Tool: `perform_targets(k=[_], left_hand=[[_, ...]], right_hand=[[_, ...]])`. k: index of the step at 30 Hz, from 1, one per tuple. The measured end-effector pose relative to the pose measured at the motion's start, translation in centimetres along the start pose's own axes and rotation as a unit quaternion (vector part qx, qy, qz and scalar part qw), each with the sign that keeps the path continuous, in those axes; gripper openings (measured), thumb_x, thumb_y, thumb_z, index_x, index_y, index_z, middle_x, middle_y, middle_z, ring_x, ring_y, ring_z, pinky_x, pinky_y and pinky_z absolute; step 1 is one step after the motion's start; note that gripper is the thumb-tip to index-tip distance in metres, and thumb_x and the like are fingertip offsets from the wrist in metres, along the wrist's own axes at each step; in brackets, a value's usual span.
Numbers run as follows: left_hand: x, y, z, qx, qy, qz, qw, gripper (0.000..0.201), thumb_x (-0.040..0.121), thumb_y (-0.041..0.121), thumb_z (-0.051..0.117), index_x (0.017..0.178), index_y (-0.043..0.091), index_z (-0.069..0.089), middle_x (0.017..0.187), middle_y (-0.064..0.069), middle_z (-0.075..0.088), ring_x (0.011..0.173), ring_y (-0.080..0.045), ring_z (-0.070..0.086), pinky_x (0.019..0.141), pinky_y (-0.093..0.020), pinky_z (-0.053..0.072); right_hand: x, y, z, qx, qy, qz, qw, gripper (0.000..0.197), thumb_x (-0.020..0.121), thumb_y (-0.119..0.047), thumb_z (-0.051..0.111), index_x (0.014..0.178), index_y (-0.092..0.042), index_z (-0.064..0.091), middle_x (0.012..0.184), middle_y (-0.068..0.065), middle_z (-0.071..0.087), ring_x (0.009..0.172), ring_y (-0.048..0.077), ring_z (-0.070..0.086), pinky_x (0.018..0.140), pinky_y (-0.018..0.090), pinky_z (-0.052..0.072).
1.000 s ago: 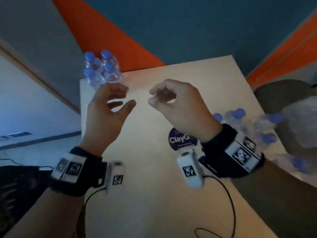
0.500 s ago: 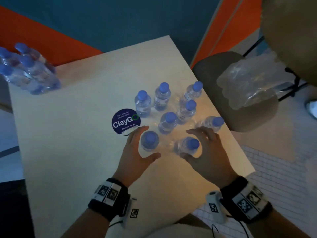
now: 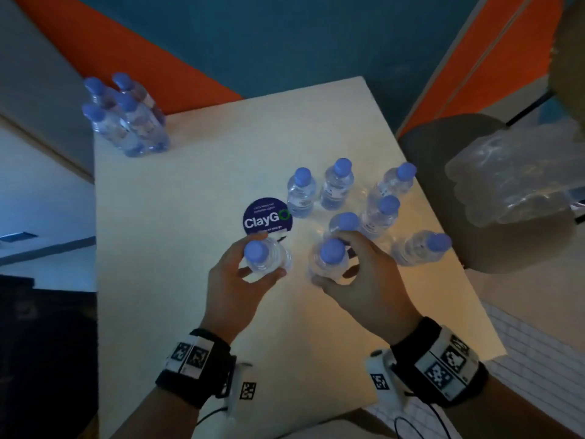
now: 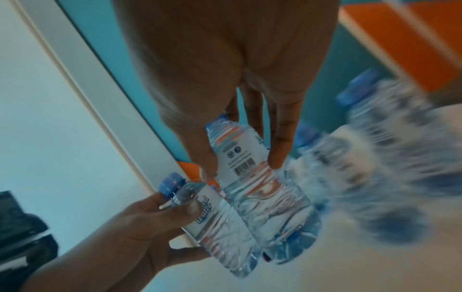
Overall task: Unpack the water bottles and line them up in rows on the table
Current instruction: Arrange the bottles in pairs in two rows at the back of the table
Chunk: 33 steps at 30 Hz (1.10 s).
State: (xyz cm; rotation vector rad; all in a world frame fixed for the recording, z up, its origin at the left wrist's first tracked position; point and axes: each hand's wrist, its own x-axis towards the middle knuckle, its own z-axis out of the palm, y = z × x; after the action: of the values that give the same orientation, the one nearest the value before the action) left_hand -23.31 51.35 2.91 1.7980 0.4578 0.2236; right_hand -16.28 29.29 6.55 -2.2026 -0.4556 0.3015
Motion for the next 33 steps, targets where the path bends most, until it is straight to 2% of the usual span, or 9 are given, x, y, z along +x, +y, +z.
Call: perform_targets(k=[2,5,9,12,14,18,22,27,33], left_hand=[[0.7,0.1,-3.6,0.006,0.051,0.003,0.999,0.059,0.07,0.008,0.092,0.122,0.018,0.068,0.117,0.011,0.073,0.104,-0.002,0.069,0.083,-0.015,0.057],[2.4,-0.7,-8.9,0.037,0.123,-0.011,0.992,0.058,0.07,0.012,0.092,0.122,0.018,0.068,0.114,0.013,0.071,0.1,0.015,0.063,0.079,0.0,0.048],[5.9,-3.4,-15.2,0.103,0.154,-0.035,0.982,0.061,0.068,0.016,0.093,0.122,0.02,0.063,0.111,0.011,0.07,0.094,0.021,0.06,0.075,0.006,0.042],[9.3,-5.7,-18.4,0.151,0.163,-0.045,0.974,0.057,0.066,0.023,0.093,0.116,0.023,0.064,0.104,0.01,0.072,0.087,0.006,0.064,0.073,0.003,0.04],[11.9,-7.1,-19.7,0.146,0.17,-0.052,0.973,0.056,0.066,0.027,0.093,0.115,0.025,0.066,0.105,0.008,0.074,0.095,-0.009,0.068,0.08,-0.011,0.048],[17.1,-9.5,-21.4,0.141,0.181,-0.044,0.972,0.059,0.063,0.035,0.092,0.115,0.031,0.066,0.109,0.007,0.073,0.099,-0.016,0.071,0.091,-0.04,0.058],[21.5,-9.7,-22.5,0.177,0.207,-0.033,0.962,0.062,0.062,0.028,0.093,0.119,0.025,0.068,0.116,-0.002,0.063,0.101,-0.024,0.068,0.092,-0.035,0.054],[25.6,-9.1,-23.5,0.206,0.188,-0.036,0.96,0.062,0.066,0.024,0.09,0.123,0.019,0.066,0.11,0.001,0.056,0.107,-0.028,0.063,0.096,-0.036,0.05],[28.2,-8.9,-23.8,0.213,0.181,-0.049,0.959,0.065,0.068,0.025,0.089,0.127,0.018,0.061,0.123,-0.006,0.058,0.097,-0.019,0.057,0.088,-0.022,0.038]], right_hand=[[2.8,-3.1,2.3,0.044,-0.016,-0.028,0.999,0.057,0.075,-0.028,0.092,0.123,-0.023,0.062,0.118,-0.012,0.067,0.099,0.009,0.062,0.077,0.02,0.052],[7.5,-6.8,7.0,0.083,-0.054,-0.06,0.993,0.054,0.07,-0.021,0.093,0.117,-0.02,0.066,0.108,-0.011,0.071,0.094,0.002,0.065,0.078,0.016,0.052],[13.7,-9.9,13.8,0.079,-0.111,-0.074,0.988,0.055,0.073,-0.023,0.093,0.121,-0.021,0.067,0.103,-0.013,0.07,0.083,-0.016,0.059,0.072,0.003,0.042],[18.0,-11.4,18.5,0.061,-0.117,-0.067,0.989,0.057,0.071,-0.026,0.093,0.122,-0.023,0.066,0.112,-0.006,0.075,0.087,0.005,0.062,0.08,0.019,0.047],[20.6,-12.0,21.0,0.053,-0.118,-0.056,0.99,0.057,0.071,-0.023,0.092,0.121,-0.023,0.065,0.111,-0.003,0.075,0.092,0.016,0.064,0.084,0.03,0.053],[24.9,-12.5,24.3,0.036,-0.111,-0.047,0.992,0.053,0.071,-0.02,0.09,0.117,-0.023,0.064,0.105,-0.002,0.075,0.094,0.023,0.07,0.089,0.041,0.059],[28.5,-13.6,26.1,0.013,-0.082,-0.061,0.995,0.055,0.071,-0.021,0.09,0.12,-0.023,0.064,0.108,0.0,0.074,0.098,0.024,0.07,0.09,0.04,0.058],[32.2,-15.0,27.2,-0.025,-0.058,-0.067,0.996,0.068,0.072,-0.02,0.091,0.133,-0.022,0.062,0.117,0.009,0.055,0.104,0.031,0.064,0.088,0.025,0.044],[34.8,-15.8,28.1,-0.042,-0.057,-0.059,0.996,0.064,0.075,-0.02,0.09,0.132,-0.02,0.06,0.114,0.006,0.049,0.103,0.033,0.063,0.086,0.026,0.042]])
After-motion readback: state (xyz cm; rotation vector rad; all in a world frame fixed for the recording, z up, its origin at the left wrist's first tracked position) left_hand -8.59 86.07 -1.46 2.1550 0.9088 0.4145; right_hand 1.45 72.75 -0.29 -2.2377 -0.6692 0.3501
